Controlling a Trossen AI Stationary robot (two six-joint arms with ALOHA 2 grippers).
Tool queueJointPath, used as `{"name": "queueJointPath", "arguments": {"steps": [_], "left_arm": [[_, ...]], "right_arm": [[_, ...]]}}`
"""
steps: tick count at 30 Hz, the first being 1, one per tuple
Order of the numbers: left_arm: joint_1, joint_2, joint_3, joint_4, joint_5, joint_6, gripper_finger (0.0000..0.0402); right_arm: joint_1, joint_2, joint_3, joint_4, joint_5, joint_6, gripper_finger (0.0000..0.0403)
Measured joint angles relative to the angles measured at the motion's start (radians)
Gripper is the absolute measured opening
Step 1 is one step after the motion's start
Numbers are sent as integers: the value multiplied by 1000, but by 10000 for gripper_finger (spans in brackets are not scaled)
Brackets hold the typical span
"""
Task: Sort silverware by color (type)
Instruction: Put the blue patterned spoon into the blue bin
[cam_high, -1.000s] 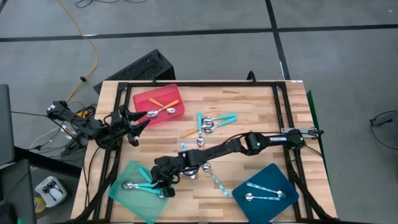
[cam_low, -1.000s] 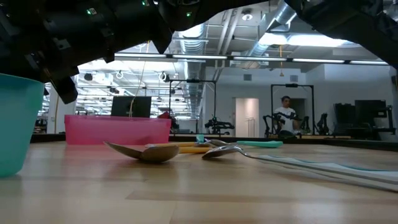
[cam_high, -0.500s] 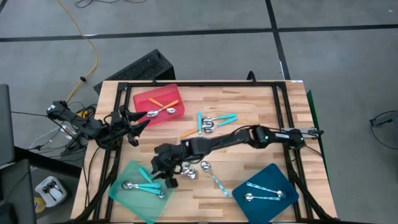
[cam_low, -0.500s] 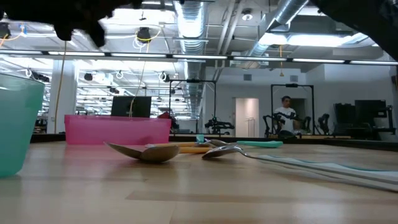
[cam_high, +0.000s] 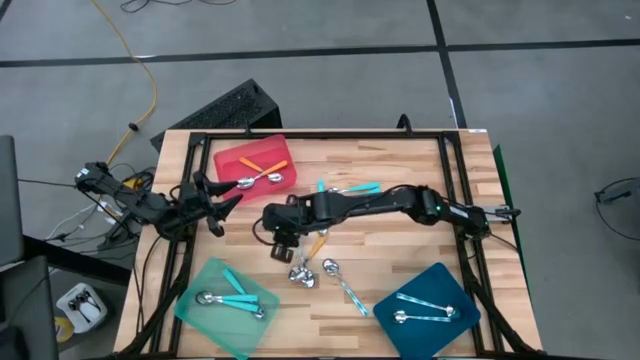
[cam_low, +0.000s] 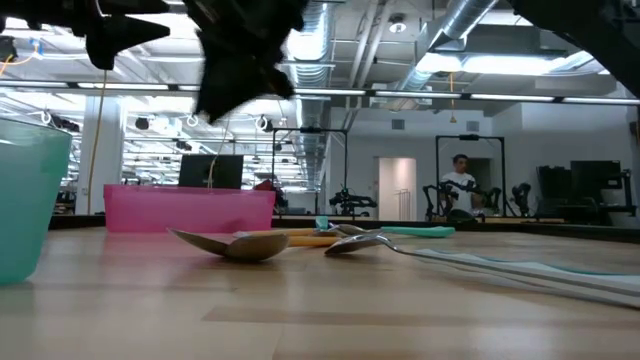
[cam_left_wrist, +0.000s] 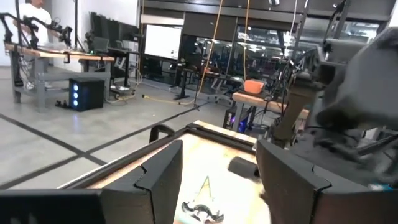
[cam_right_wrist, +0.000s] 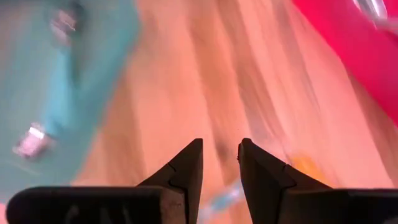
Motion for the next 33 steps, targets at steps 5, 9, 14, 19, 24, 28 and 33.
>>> {"name": "queueJointPath", "arguments": {"steps": [5,9,14,19,24,28,33], "left_arm": [[0,0,0,-78,0,-66,190],[0,0,0,-160,0,-119,190],[0,0,0,-237,0,-193,190],[0,0,0,-253,0,-213,190],[0,0,0,-253,0,-205,190],[0,0,0,-253,0,-204,190],[0,0,0,-266,0,-201,190]], "right_arm": [[-6,0,-22,-175,52,13,125],[-4,0,-22,-349,115,-95,125],[33,0,-22,-395,156,-318,125],[78,0,-22,-377,140,-453,125],[113,17,-21,-251,76,-648,125],[142,36,-17,-135,35,-854,125],[134,88,-20,-131,37,-1107,125]]}}
